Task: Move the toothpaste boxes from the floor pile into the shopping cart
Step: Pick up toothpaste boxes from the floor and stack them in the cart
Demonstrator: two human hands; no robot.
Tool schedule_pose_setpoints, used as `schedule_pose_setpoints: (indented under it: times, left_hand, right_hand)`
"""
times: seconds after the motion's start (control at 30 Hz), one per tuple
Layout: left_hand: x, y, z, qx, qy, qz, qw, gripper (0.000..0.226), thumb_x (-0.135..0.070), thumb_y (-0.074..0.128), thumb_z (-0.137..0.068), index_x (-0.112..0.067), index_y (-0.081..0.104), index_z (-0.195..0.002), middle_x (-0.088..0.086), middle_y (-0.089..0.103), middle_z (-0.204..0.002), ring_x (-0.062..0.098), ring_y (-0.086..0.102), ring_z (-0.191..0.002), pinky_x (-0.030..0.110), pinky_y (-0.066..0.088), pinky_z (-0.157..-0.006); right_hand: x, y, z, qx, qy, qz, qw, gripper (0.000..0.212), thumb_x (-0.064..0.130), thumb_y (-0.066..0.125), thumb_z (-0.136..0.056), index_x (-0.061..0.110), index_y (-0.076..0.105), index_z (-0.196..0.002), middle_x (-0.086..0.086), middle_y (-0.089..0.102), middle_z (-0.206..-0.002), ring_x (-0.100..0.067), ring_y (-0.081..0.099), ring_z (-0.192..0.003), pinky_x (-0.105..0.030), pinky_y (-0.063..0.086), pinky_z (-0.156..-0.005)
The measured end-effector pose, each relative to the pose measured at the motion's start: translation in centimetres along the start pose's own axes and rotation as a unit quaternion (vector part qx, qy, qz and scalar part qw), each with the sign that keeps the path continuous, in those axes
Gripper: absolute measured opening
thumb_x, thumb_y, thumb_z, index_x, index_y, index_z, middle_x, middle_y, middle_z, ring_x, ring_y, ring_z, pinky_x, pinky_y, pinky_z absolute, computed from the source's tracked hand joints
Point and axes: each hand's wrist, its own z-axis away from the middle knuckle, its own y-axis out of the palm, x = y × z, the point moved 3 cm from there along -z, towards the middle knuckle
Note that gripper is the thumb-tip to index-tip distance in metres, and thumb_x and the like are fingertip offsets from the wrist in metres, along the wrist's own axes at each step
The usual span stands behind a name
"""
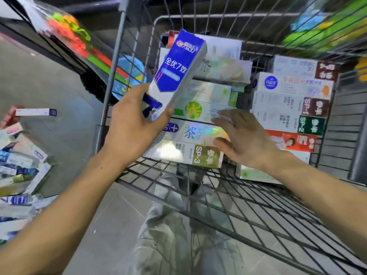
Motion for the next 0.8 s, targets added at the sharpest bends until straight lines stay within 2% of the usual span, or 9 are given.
schedule_pose_setpoints:
  times: [0.1, 0.17, 0.23, 0.33, 0.43, 0.6, 0.7, 0.8]
  left_hand:
    - [-0.7, 1.6, -1.6, 0.058, 0.056, -0.042, 0.996, 0.042, -0.032, 0.076, -0.086, -0.016, 0.061, -0.121, -0.005, 0.061, -0.095, 0.005, 0.053, -0.077, 0.009, 0.039, -0.067]
    - [-1.9, 3.3, -3.1, 0.086, 0.095, -0.067, 0.989, 0.042, -0.033, 0.076, -0.085, -0.016, 0.060, -0.120, -0.003, 0.062, -0.097, 0.014, 0.056, -0.083, 0.019, 0.039, -0.069]
    - [-3.8, 5.5, -4.6, 0.113, 0.139, -0.081, 0.981, 0.043, -0.038, 0.074, -0.086, -0.018, 0.059, -0.121, -0.003, 0.060, -0.096, 0.017, 0.054, -0.084, 0.026, 0.040, -0.070]
    - [-7.2, 9.7, -7.2, 0.152, 0.208, -0.094, 0.962, 0.041, -0.049, 0.063, -0.087, -0.017, 0.059, -0.113, -0.002, 0.058, -0.092, 0.022, 0.055, -0.083, 0.034, 0.045, -0.072]
    - [-10.5, 14.5, -9.7, 0.182, 0.254, -0.141, 0.939, 0.053, -0.053, 0.053, -0.083, -0.015, 0.059, -0.120, 0.010, 0.065, -0.104, 0.033, 0.059, -0.095, 0.041, 0.049, -0.080]
    - [-14.4, 20.9, -12.9, 0.179, 0.314, -0.215, 0.907, 0.051, -0.042, 0.067, -0.089, -0.012, 0.054, -0.127, 0.015, 0.062, -0.115, 0.037, 0.055, -0.105, 0.042, 0.046, -0.085]
    - [-15.5, 24.4, -14.9, 0.170, 0.348, -0.272, 0.881, 0.056, -0.048, 0.061, -0.092, -0.012, 0.049, -0.134, 0.015, 0.061, -0.120, 0.036, 0.054, -0.104, 0.044, 0.046, -0.085]
    - [-16.3, 27.0, -16.3, 0.180, 0.382, -0.305, 0.854, 0.064, -0.047, 0.056, -0.096, -0.009, 0.040, -0.145, 0.016, 0.057, -0.132, 0.036, 0.051, -0.115, 0.045, 0.044, -0.093]
  right_hand:
    - [-4.0, -3.5, 1.9, -0.033, 0.064, 0.023, 0.997, 0.056, 0.043, 0.055, -0.092, 0.001, 0.060, -0.129, -0.023, 0.057, -0.131, -0.039, 0.051, -0.120, -0.049, 0.040, -0.101]
    - [-6.9, -5.1, 3.9, -0.016, 0.118, 0.041, 0.992, 0.062, 0.050, 0.050, -0.094, 0.003, 0.056, -0.134, -0.022, 0.053, -0.137, -0.040, 0.049, -0.125, -0.050, 0.038, -0.104]
    - [-9.8, -6.0, 6.2, 0.015, 0.179, 0.063, 0.982, 0.070, 0.059, 0.043, -0.093, 0.005, 0.051, -0.138, -0.021, 0.049, -0.144, -0.041, 0.046, -0.130, -0.052, 0.037, -0.107]
    - [-13.1, -6.7, 9.0, 0.041, 0.265, 0.077, 0.960, 0.079, 0.063, 0.036, -0.090, 0.005, 0.048, -0.142, -0.022, 0.044, -0.149, -0.041, 0.042, -0.135, -0.053, 0.036, -0.112]
    - [-15.4, -7.4, 11.0, 0.018, 0.325, 0.079, 0.942, 0.081, 0.063, 0.037, -0.086, 0.003, 0.050, -0.139, -0.025, 0.045, -0.148, -0.042, 0.043, -0.136, -0.054, 0.038, -0.112]
    - [-17.6, -7.3, 12.8, -0.008, 0.367, 0.073, 0.927, 0.081, 0.062, 0.036, -0.088, 0.001, 0.050, -0.140, -0.025, 0.046, -0.148, -0.040, 0.043, -0.138, -0.051, 0.034, -0.116]
    - [-18.2, -7.2, 13.2, -0.034, 0.360, 0.095, 0.928, 0.076, 0.057, 0.038, -0.089, -0.001, 0.055, -0.135, -0.025, 0.052, -0.143, -0.039, 0.049, -0.133, -0.047, 0.037, -0.114]
    - [-18.3, -6.7, 13.1, -0.032, 0.361, 0.095, 0.927, 0.076, 0.058, 0.038, -0.090, 0.001, 0.053, -0.138, -0.024, 0.051, -0.144, -0.038, 0.048, -0.135, -0.049, 0.038, -0.115]
